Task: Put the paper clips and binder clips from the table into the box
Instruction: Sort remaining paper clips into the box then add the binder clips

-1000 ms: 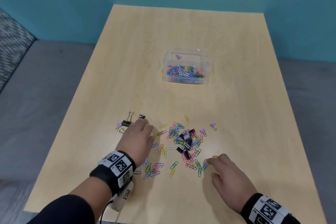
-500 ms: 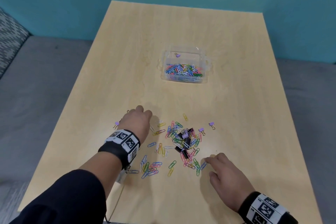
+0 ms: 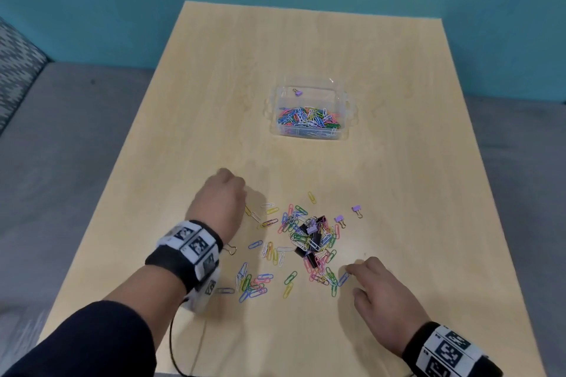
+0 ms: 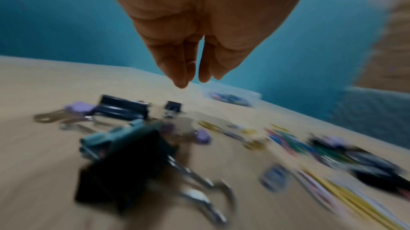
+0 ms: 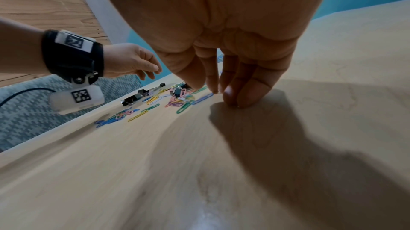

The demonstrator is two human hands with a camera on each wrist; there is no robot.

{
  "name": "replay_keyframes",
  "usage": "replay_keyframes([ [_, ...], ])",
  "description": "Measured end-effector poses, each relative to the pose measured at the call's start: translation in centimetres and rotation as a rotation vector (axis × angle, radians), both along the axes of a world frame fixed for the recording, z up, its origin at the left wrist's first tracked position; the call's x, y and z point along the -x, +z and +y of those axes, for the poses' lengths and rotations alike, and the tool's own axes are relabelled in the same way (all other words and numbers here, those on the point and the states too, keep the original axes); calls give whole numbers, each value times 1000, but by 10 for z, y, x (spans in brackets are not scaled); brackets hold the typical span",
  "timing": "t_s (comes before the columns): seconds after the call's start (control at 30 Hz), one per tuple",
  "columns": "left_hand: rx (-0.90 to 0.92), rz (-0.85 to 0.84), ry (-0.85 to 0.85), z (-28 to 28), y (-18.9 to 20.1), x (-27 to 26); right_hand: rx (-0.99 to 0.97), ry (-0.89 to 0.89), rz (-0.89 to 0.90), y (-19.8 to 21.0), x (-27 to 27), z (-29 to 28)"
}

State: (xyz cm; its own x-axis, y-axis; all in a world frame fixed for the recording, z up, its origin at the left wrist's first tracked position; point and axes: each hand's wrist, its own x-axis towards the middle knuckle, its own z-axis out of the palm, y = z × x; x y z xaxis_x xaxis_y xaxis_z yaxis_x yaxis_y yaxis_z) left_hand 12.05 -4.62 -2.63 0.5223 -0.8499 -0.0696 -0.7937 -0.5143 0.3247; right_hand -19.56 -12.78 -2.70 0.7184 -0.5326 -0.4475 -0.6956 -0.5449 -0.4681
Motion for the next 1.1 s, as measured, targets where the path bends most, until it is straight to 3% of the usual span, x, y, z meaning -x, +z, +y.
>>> replay_keyframes([
  [0.13, -270, -61, -377, 8, -22, 55, 0, 1, -2, 2, -1, 0],
  [0.23, -342, -9, -254, 6, -33, 72, -2, 14, 3, 3, -4, 0],
  [0.37, -358, -67, -374, 19, -44, 86, 0, 18, 4, 4, -3, 0],
  [0.5, -444, -113, -344, 21, -45, 78, 3, 42, 0, 3, -3, 2],
  [0.63, -411, -54, -234, 25, -36, 88, -3, 47, 5, 2, -6, 1],
  [1.1, -398, -57, -282, 25, -43, 80, -25, 38, 4, 3, -5, 1],
])
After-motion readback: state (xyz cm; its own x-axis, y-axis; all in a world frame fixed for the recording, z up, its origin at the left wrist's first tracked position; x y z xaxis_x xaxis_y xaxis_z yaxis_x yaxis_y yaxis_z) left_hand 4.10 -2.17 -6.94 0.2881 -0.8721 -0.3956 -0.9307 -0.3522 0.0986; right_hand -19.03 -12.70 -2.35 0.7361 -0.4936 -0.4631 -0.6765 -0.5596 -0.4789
